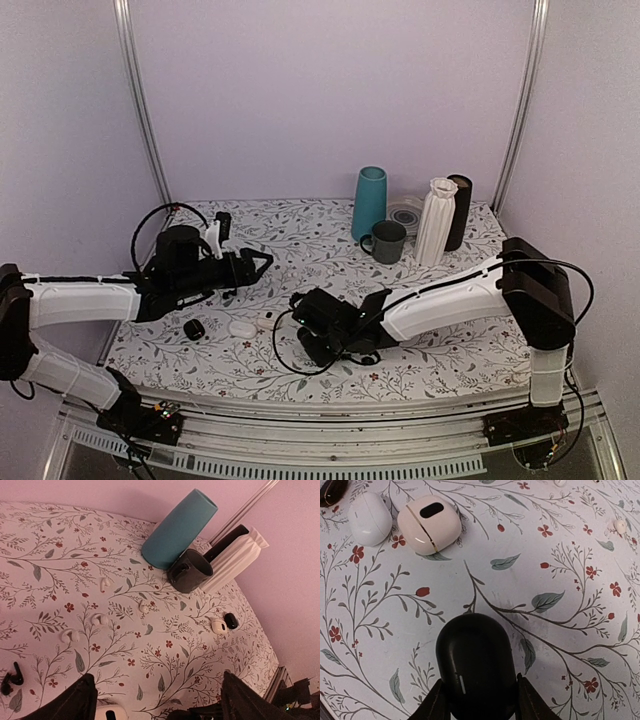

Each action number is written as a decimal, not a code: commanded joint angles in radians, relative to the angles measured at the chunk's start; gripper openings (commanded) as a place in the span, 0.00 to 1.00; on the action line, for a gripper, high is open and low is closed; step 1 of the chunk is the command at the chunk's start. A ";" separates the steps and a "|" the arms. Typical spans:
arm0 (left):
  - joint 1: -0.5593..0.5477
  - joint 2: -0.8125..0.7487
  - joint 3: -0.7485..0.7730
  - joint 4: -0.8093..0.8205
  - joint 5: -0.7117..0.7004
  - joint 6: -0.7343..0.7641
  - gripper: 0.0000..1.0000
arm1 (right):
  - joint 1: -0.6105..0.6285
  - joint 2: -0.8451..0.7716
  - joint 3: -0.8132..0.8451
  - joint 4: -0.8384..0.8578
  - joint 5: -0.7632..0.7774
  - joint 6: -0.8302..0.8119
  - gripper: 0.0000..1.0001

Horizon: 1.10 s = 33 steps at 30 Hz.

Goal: Insert the wireless bluetooth earbuds into the charging case
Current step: Pick up the charging case from the center of the board, then pass from the right arm to the left

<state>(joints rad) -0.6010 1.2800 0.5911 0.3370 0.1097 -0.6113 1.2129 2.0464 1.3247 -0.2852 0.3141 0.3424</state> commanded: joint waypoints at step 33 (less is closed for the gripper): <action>-0.157 0.338 0.309 0.051 0.577 0.010 0.35 | 0.005 -0.476 -0.311 0.325 0.314 -0.284 0.27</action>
<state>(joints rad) -0.7425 1.5913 0.8661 0.4202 0.6445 -0.6159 1.2129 1.6077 1.0180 0.0170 0.5888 0.0803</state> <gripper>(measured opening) 0.357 0.389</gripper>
